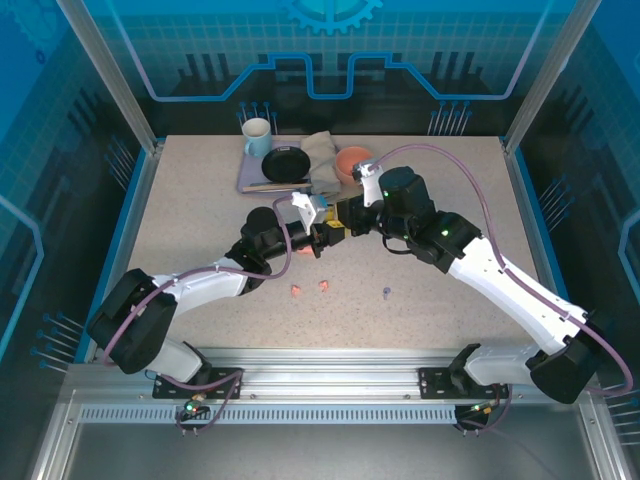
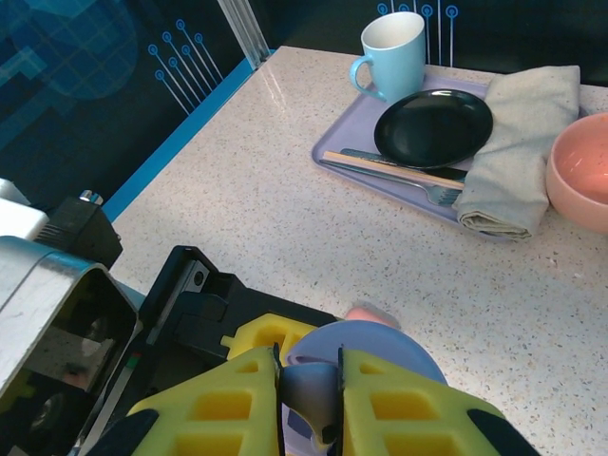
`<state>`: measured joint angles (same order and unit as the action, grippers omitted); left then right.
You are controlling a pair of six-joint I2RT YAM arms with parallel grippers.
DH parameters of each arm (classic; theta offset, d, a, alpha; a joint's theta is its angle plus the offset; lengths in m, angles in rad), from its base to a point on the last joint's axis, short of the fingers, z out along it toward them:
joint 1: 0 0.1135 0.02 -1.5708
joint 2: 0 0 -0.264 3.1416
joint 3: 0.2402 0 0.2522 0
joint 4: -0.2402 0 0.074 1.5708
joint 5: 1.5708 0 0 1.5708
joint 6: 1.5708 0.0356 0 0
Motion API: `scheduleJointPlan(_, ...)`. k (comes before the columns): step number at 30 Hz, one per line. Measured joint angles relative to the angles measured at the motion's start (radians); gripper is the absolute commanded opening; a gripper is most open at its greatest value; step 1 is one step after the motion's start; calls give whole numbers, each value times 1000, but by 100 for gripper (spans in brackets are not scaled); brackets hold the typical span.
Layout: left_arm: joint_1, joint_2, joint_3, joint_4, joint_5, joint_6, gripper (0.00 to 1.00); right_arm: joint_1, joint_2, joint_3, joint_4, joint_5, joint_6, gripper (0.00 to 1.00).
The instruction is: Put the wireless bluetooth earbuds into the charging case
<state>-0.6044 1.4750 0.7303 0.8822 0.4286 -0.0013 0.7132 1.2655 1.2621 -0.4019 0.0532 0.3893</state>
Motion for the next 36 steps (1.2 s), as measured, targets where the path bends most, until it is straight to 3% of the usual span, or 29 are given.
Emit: scheduleJointPlan(36, 3, 0, -3, -63, 7, 0, 0, 14, 48, 4, -19, -8, -132, 15)
